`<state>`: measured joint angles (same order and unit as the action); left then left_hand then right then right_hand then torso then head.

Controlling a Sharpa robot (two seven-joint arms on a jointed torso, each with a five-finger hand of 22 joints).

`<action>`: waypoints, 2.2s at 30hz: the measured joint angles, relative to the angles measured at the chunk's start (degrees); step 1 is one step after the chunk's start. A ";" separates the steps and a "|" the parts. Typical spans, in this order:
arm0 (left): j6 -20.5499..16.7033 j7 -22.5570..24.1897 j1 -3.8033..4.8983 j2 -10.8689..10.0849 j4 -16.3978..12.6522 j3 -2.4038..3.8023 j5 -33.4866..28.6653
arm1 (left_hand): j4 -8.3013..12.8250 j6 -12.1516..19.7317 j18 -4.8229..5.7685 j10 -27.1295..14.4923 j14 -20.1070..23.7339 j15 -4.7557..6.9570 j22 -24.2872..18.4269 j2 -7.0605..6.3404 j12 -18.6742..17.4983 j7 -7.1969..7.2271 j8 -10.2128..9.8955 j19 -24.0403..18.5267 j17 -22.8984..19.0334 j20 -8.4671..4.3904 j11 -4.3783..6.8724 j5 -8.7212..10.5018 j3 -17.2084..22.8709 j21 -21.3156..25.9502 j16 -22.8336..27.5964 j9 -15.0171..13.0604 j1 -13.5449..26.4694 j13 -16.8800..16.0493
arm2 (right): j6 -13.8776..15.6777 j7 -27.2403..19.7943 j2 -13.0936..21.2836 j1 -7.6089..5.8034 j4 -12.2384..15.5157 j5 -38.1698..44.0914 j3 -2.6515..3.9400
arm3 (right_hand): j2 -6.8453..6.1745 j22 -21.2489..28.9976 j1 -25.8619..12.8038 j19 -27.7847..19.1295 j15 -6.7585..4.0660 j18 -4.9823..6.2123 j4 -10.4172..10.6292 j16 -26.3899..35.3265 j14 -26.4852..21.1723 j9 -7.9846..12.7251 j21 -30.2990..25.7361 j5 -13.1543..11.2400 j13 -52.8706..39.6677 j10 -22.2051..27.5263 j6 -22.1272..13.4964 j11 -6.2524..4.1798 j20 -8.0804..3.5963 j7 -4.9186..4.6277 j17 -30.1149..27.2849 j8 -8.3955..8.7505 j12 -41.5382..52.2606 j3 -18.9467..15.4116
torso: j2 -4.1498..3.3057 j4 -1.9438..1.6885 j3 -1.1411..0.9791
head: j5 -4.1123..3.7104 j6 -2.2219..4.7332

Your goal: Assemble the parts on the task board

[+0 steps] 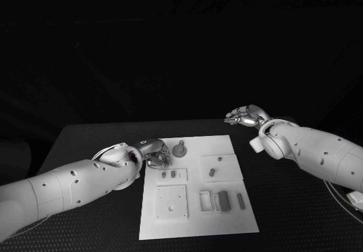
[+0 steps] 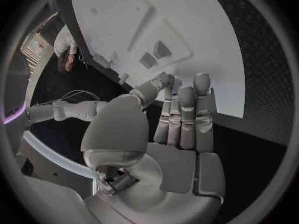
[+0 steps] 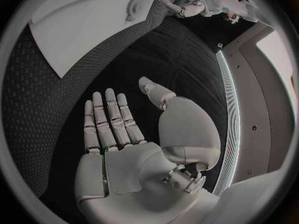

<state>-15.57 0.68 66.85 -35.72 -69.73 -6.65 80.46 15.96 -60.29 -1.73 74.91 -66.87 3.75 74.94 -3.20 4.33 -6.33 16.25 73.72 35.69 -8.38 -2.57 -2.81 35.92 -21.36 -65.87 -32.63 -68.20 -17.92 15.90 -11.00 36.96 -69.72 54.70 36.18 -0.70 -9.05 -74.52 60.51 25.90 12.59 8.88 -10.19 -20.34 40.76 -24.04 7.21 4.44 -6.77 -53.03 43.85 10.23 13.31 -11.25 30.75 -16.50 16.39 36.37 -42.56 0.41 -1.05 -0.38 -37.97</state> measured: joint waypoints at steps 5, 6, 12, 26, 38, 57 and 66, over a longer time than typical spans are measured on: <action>-0.03 -0.05 0.00 0.40 0.16 0.00 0.18 | 0.00 0.01 0.00 0.00 -0.07 -0.07 0.00 0.01 -0.01 0.00 -0.01 0.00 0.00 0.00 -0.01 0.00 0.00 0.00 0.03 0.01 0.01 -0.01 | -0.01 -0.01 -0.04 0.00 0.00 0.00 0.00 | 0.00 0.00 0.00 0.00 0.00 0.00 0.00 0.00 0.00 0.00 0.00 0.00 0.00 0.00 0.00 0.00 0.00 0.00 0.05 0.00 0.00 0.00 | -0.01 0.02 -0.08 | -0.02 -0.02; -0.04 -0.05 0.00 0.51 0.22 0.00 0.21 | 0.00 0.01 -0.01 0.00 -0.07 -0.07 0.00 0.03 -0.01 0.00 -0.01 0.00 0.00 0.01 -0.01 0.01 0.00 0.00 0.03 0.01 0.02 -0.01 | -0.01 -0.01 -0.04 0.00 0.00 0.00 0.00 | 0.00 0.00 0.00 0.00 0.00 0.00 0.00 0.00 0.00 0.00 0.00 0.00 0.00 0.00 0.00 0.00 0.00 0.00 0.05 0.00 0.00 0.00 | -0.01 0.03 -0.08 | -0.02 -0.02; -0.11 -0.05 -0.01 1.08 0.77 0.00 0.32 | 0.00 0.02 0.00 0.13 -0.07 -0.08 -0.01 0.16 -0.17 0.01 -0.11 0.01 0.00 0.01 0.10 0.02 -0.01 0.00 0.04 0.04 0.15 -0.03 | -0.03 -0.01 -0.07 0.00 0.00 0.00 0.00 | 0.00 -0.05 0.00 0.00 0.00 0.00 0.00 0.00 0.00 0.05 0.00 0.00 -0.01 0.00 0.00 0.00 0.00 0.00 0.05 0.00 0.00 0.00 | -0.02 0.05 -0.08 | -0.03 0.02; 0.16 -0.36 -0.01 2.44 2.11 -0.02 1.16 | 0.16 0.07 0.01 0.30 -0.07 -0.09 -0.01 0.21 -0.14 0.04 -0.09 -0.14 0.05 -0.12 0.02 0.00 0.14 0.00 0.04 -0.01 0.19 -0.02 | -0.07 -0.02 -0.18 0.00 0.03 -0.01 0.00 | 0.00 -0.10 0.00 0.00 0.00 0.00 0.00 0.00 0.00 0.05 0.00 0.00 0.04 0.00 0.00 0.00 0.00 0.00 0.10 0.00 0.00 0.00 | -0.02 0.04 -0.07 | -0.09 -0.05; 1.57 -1.31 0.22 2.62 1.96 0.16 2.49 | 0.17 0.32 0.00 0.29 -0.07 -0.10 -0.02 0.21 -0.14 0.08 -0.09 -0.13 0.09 -0.12 -0.03 0.00 0.13 0.00 0.04 -0.03 0.18 0.03 | -0.11 -0.03 -0.13 0.00 0.15 -0.01 0.00 | 0.00 -0.15 0.00 0.00 0.00 0.00 0.00 0.21 0.00 0.10 -0.22 0.00 0.03 0.00 0.00 0.00 0.00 0.00 0.15 0.00 0.00 0.00 | 0.00 0.00 -0.04 | -0.18 -0.15; 1.85 -3.03 -0.01 2.54 3.82 -0.06 3.75 | 0.36 -0.08 0.08 0.31 -0.15 -0.20 -0.03 0.28 -0.24 0.14 -0.08 0.11 0.21 -0.31 -0.10 0.13 0.45 0.00 -0.24 0.00 -0.20 -0.02 | -0.15 -0.04 -0.12 0.01 0.20 -0.02 0.00 | 0.00 -0.26 0.00 0.00 0.00 0.00 0.00 0.21 0.00 0.15 -0.22 0.00 0.08 0.00 0.00 0.00 0.00 0.00 0.20 -0.19 0.00 0.00 | 0.00 0.00 -0.04 | -0.20 -0.31; 2.29 -3.19 0.01 2.95 3.93 -0.04 3.94 | 0.33 -0.06 0.08 0.46 -0.15 -0.20 -0.03 0.26 -0.50 0.15 -0.09 0.11 0.26 -0.30 0.05 -0.01 0.47 0.00 -0.24 -0.01 -0.33 -0.03 | -0.16 -0.04 -0.12 0.01 0.22 -0.03 0.00 | 0.00 -0.31 0.00 0.00 0.00 0.00 0.00 0.21 0.00 0.15 -0.38 0.00 0.07 0.00 0.00 0.00 0.00 0.00 0.21 -0.19 0.00 0.00 | -0.01 0.01 -0.08 | -0.22 -0.40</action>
<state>-13.29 -2.51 66.87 -32.77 -65.80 -6.69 84.40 16.30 -60.35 -1.65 75.37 -67.02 3.55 74.91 -2.94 3.83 -6.18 16.16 73.84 35.95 -8.68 -2.52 -2.83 36.39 -21.36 -66.11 -32.64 -68.52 -17.94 15.74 -11.04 36.84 -69.71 54.92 36.16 -0.70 -9.05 -74.83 60.50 25.90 12.59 8.88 -10.19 -20.13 40.76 -23.89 6.83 4.44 -6.69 -53.03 43.85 10.23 13.31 -11.25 30.96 -16.69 16.39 36.37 -42.57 0.42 -1.13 -0.60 -38.37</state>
